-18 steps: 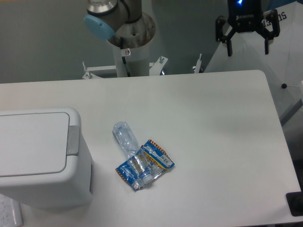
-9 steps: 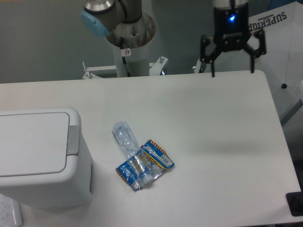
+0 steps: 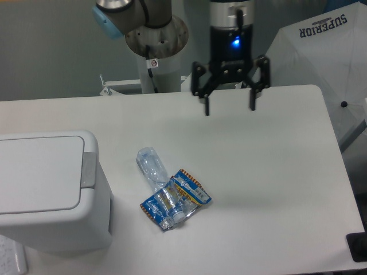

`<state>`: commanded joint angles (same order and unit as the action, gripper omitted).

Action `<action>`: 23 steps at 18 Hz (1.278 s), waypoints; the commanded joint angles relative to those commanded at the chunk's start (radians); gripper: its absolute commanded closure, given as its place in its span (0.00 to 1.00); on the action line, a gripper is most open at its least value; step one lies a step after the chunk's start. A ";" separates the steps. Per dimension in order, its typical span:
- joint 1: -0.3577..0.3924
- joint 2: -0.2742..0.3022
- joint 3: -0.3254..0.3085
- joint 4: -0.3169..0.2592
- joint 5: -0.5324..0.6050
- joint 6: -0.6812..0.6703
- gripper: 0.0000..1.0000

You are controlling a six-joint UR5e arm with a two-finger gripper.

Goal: Open the trash can
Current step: 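Move the open gripper down toward the trash can lid edge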

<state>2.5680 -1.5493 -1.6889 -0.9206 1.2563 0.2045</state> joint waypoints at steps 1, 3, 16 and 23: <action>-0.014 -0.008 0.000 0.032 0.000 -0.051 0.00; -0.041 -0.020 -0.002 0.087 0.006 -0.140 0.00; -0.264 -0.202 0.143 0.106 0.006 -0.217 0.00; -0.318 -0.219 0.141 0.106 0.008 -0.215 0.00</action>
<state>2.2504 -1.7687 -1.5477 -0.8145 1.2640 -0.0107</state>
